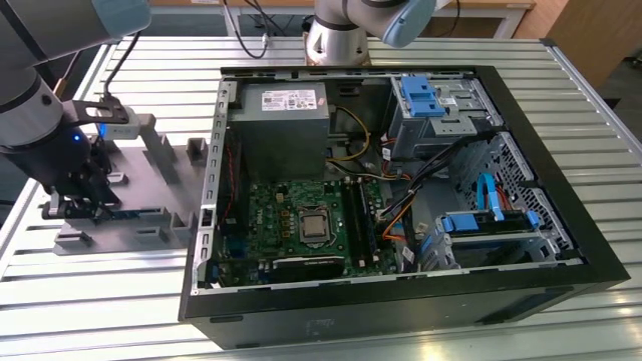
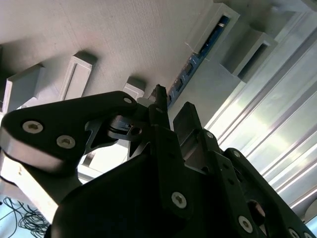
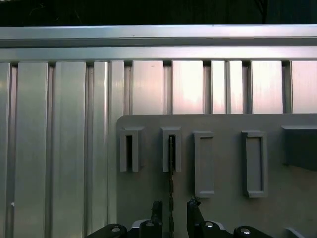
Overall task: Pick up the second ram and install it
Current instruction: 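Pick up the second ram and move it above second insertion slot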
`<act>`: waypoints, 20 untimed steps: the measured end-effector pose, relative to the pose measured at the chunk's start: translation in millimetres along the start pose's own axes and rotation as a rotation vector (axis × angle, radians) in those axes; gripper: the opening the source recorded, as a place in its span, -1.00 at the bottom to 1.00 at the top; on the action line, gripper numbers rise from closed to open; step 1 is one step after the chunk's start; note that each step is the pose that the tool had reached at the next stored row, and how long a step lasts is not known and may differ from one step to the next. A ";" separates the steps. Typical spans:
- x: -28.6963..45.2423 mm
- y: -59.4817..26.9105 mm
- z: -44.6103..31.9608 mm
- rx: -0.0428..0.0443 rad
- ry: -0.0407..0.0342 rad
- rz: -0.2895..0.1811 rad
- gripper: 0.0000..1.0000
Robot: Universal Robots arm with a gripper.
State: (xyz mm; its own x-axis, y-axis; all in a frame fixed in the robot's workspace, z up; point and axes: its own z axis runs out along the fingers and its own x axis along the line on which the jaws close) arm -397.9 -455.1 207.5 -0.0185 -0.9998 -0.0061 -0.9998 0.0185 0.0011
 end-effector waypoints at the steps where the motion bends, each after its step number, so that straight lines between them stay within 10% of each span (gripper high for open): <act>1: 0.0 0.0 0.4 0.0002 -0.0002 0.000 -0.33; 20: 1.5 -0.2 11.0 0.0007 -0.0003 -0.001 -0.33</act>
State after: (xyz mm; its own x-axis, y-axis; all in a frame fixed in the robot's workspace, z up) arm -397.8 -456.6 196.5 -0.0176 -0.9998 -0.0064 -0.9998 0.0176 0.0004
